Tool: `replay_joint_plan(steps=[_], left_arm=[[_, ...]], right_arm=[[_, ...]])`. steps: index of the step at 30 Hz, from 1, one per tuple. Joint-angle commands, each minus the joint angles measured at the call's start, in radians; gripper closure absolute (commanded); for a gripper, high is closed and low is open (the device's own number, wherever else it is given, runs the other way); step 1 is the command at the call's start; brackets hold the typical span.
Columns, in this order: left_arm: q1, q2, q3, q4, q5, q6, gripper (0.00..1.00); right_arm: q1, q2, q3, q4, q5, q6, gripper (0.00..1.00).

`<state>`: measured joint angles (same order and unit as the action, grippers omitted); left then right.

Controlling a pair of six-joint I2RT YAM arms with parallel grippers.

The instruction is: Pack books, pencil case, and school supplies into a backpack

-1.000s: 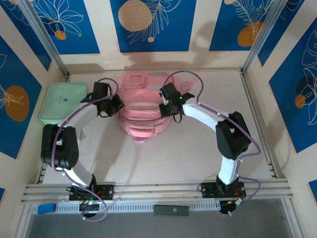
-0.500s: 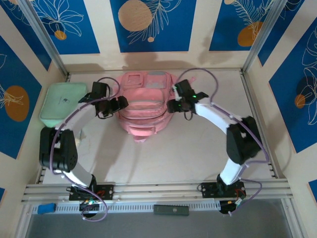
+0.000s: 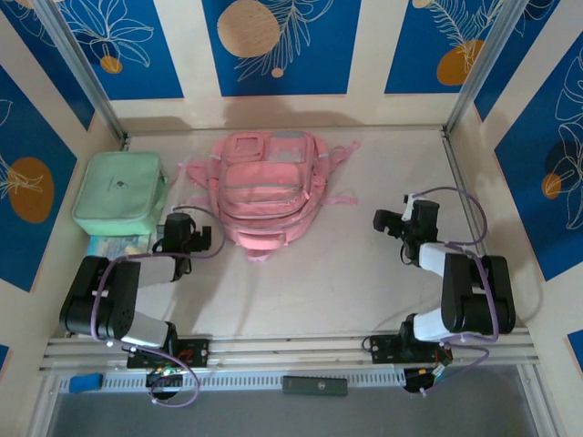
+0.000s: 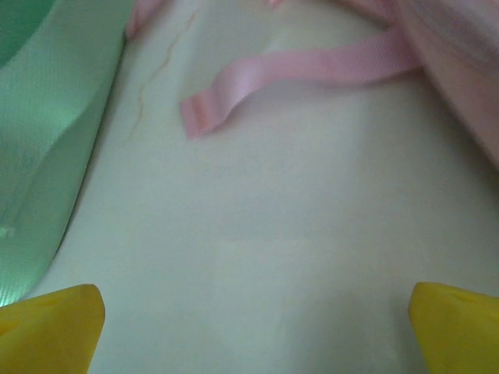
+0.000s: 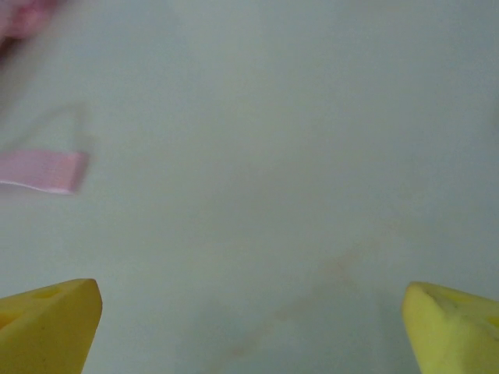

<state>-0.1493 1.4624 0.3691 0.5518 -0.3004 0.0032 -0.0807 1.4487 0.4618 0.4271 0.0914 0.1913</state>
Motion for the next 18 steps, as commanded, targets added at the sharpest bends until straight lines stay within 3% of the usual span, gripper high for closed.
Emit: replay_joint_plan(steps=[1, 3, 7, 18], left_arm=[[0.007, 0.04, -0.06, 0.469, 0.09, 0.077, 0.01], [0.007, 0.128, -0.096, 0.627, 0.15, 0.111, 0.01], [0.007, 0.119, -0.021, 0.472, -0.007, 0.053, 0.01], [0.02, 0.111, -0.022, 0.461, 0.012, 0.04, 0.01]], right_arm=[[0.066, 0.073, -0.047, 0.388, -0.134, -0.12, 0.01], [0.07, 0.075, -0.041, 0.364, -0.038, -0.088, 0.01], [0.087, 0.075, -0.045, 0.38, -0.009, -0.097, 0.01], [0.076, 0.072, -0.042, 0.368, -0.04, -0.093, 0.01]])
